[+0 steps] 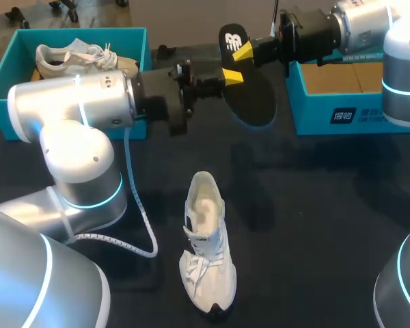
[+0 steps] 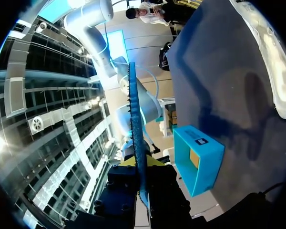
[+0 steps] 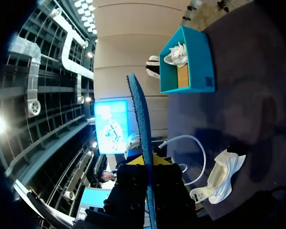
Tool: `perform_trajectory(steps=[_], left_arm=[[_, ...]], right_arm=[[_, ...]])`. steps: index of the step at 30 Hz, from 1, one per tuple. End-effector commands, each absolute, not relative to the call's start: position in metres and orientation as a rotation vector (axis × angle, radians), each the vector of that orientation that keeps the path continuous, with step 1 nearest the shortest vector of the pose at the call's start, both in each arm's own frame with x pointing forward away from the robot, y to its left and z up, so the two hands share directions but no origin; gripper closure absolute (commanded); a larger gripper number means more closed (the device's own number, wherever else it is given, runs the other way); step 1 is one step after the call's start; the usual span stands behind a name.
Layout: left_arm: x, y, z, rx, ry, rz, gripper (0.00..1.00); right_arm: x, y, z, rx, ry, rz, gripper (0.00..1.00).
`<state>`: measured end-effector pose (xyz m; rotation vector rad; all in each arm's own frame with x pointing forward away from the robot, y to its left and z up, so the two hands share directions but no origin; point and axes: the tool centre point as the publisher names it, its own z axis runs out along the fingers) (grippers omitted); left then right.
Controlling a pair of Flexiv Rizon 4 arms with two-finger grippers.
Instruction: Take the shoe out of the shoebox, open the shoe tongue, remove and reinsert the insole, then place the shoe into the shoebox
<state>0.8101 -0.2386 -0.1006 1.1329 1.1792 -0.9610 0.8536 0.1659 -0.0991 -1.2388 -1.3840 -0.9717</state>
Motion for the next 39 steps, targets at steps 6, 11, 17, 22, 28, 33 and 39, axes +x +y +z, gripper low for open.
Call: perform_trajectory(steps=[6,11,17,22,28,33,39], left_arm=[[0.807,-0.228,-0.103,1.133,1.203,-0.946,1.00],[0.801,-0.206,-0.110,1.119,1.247,-0.993,1.00],[0.786,-0.175,-0.114,1.120,1.306,-1.014,1.00],[0.771,-0.150,-0.114,1.104,1.357,-1.046,1.00],[0.755,-0.125,-0.116,0.905,1.541,-1.359,1.00],[0.746,-0.118,-0.117,0.888,1.643,-1.460,1.00],[0.746,-0.118,-0.117,0.888,1.643,-1.460,1.00]], right_arm=[[0.852,0.159,-0.101,-1.244,-1.362,-1.013,0.00],[0.846,0.140,-0.102,-1.230,-1.359,-1.080,0.00],[0.839,0.121,-0.103,-1.240,-1.366,-1.095,0.00],[0.837,0.110,-0.105,-1.270,-1.359,-1.119,0.00],[0.837,0.110,-0.105,-1.270,-1.359,-1.119,0.00],[0.837,0.110,-0.105,-1.270,-1.359,-1.119,0.00],[0.837,0.110,-0.105,-1.270,-1.359,-1.119,0.00]])
